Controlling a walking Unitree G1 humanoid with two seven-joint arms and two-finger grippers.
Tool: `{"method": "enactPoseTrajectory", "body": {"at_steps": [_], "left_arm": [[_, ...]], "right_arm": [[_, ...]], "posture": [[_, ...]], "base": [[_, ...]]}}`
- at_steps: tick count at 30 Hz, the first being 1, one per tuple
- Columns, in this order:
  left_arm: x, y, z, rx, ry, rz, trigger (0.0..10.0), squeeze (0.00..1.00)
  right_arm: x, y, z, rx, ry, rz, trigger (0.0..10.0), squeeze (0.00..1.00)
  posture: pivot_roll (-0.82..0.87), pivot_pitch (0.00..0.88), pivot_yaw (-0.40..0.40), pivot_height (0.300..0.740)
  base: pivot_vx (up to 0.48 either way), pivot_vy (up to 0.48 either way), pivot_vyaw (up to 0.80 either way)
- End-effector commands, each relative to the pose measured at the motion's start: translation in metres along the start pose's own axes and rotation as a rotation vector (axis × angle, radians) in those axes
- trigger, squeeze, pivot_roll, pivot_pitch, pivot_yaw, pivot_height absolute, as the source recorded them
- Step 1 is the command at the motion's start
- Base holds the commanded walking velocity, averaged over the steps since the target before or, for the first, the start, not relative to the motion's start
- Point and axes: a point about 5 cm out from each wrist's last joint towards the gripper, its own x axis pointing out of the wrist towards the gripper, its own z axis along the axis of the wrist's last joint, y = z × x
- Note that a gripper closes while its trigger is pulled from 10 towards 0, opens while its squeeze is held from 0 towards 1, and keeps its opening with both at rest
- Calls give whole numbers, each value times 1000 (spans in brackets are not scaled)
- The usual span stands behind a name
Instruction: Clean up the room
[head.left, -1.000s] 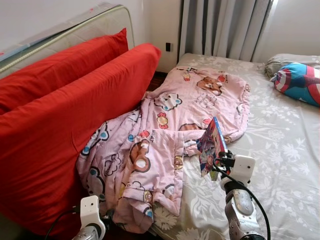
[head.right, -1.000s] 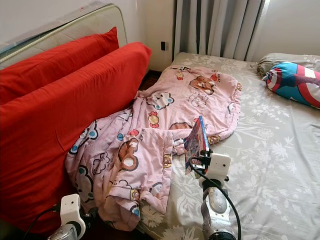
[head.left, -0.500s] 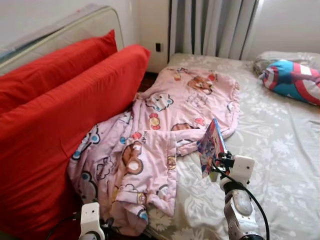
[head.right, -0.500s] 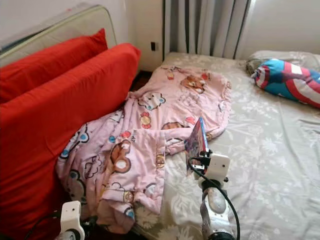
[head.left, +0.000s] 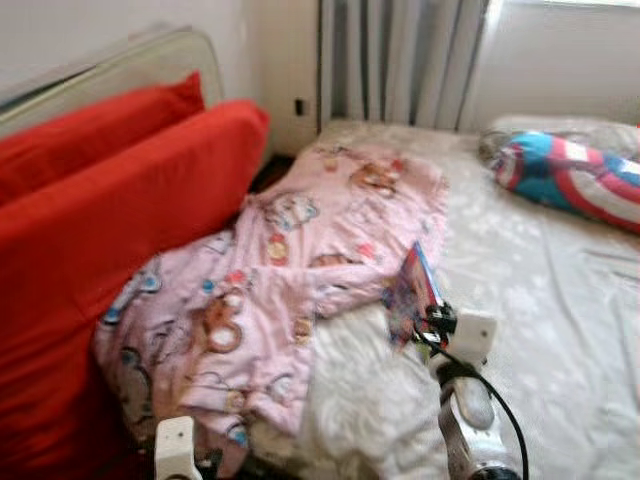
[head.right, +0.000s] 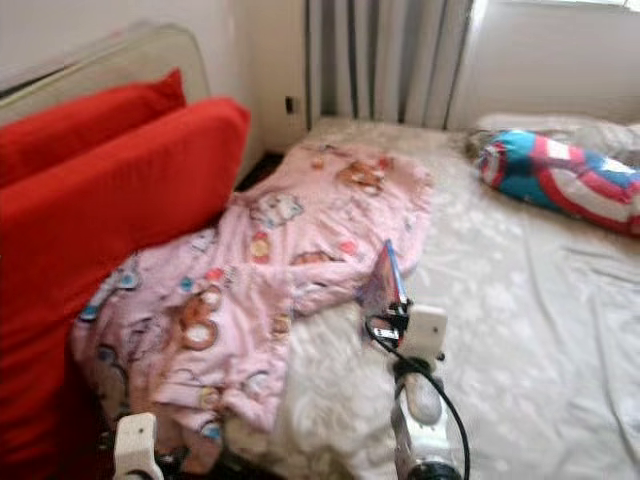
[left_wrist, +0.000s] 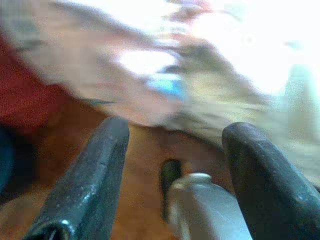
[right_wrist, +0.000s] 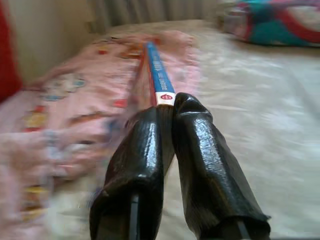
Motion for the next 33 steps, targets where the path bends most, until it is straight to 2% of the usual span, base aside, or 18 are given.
{"method": "enactPoseTrajectory", "body": {"at_steps": [1, 7, 33], "left_arm": [[0, -3, -1, 16, 7, -11, 10000, 0], [0, -2, 0, 16, 6, -8, 10000, 0], [1, -4, 4, 21, -8, -13, 10000, 0]], "right_arm": [[2, -2, 6, 11, -32, -20, 10000, 0], [2, -2, 6, 8, -35, -28, 10000, 0], [2, -1, 4, 2, -34, -14, 10000, 0]], "posture": [[53, 15, 17, 740], [56, 19, 19, 740], [56, 25, 17, 740]], "base": [[0, -424, -763], [0, -424, -646], [0, -412, 0]]}}
